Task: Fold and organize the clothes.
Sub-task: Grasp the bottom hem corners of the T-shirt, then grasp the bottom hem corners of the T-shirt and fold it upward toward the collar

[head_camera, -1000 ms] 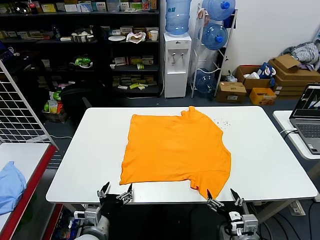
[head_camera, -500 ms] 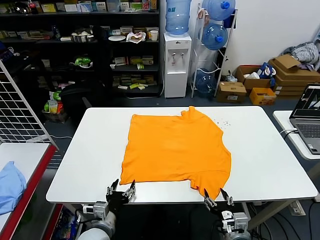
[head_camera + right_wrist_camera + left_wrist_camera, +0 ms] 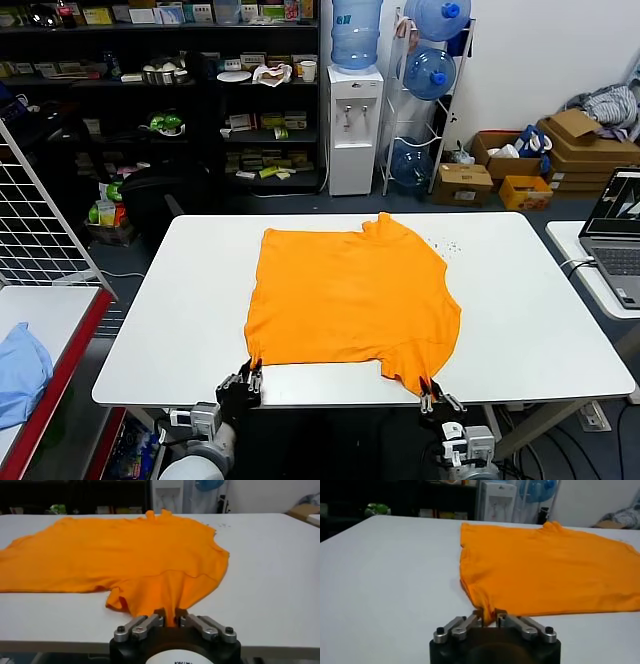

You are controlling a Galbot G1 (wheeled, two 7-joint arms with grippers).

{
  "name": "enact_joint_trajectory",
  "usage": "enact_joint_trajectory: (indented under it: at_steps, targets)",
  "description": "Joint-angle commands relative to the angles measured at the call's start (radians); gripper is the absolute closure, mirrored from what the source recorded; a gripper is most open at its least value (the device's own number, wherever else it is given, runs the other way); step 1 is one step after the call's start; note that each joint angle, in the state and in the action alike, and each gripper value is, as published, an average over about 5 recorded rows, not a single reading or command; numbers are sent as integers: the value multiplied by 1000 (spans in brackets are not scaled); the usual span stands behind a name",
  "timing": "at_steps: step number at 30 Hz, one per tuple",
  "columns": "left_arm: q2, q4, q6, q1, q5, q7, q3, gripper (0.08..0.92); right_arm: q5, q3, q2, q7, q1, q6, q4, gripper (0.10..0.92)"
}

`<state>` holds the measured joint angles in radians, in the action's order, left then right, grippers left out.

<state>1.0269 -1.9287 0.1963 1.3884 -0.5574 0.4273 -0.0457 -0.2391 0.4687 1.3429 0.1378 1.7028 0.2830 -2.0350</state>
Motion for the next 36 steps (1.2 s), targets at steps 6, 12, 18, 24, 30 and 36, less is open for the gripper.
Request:
enact_joint_trajectory:
  at_steps: [6, 12, 18, 24, 30, 36]
  targets:
    - [-61, -132, -4, 114, 0, 13, -29, 904, -62, 22, -68, 32, 131, -43, -116, 903]
    - [-135, -255, -2, 230, -28, 30, -57, 904, -76, 49, -124, 52, 277, -78, -219, 903]
    - [-169, -312, -3, 281, -61, 39, -66, 904, -85, 47, -133, 74, 293, -95, -281, 903]
    - [-173, -245, -12, 124, -112, 34, -51, 904, -134, 35, -155, 112, 89, -49, -220, 903]
    - [-190, -107, -27, -125, -169, 23, 20, 904, -220, 14, -214, 150, -141, -1, -98, 903]
    - [-175, 12, -25, -337, -202, 24, 114, 904, -335, -22, -277, 208, -321, 57, -11, 903]
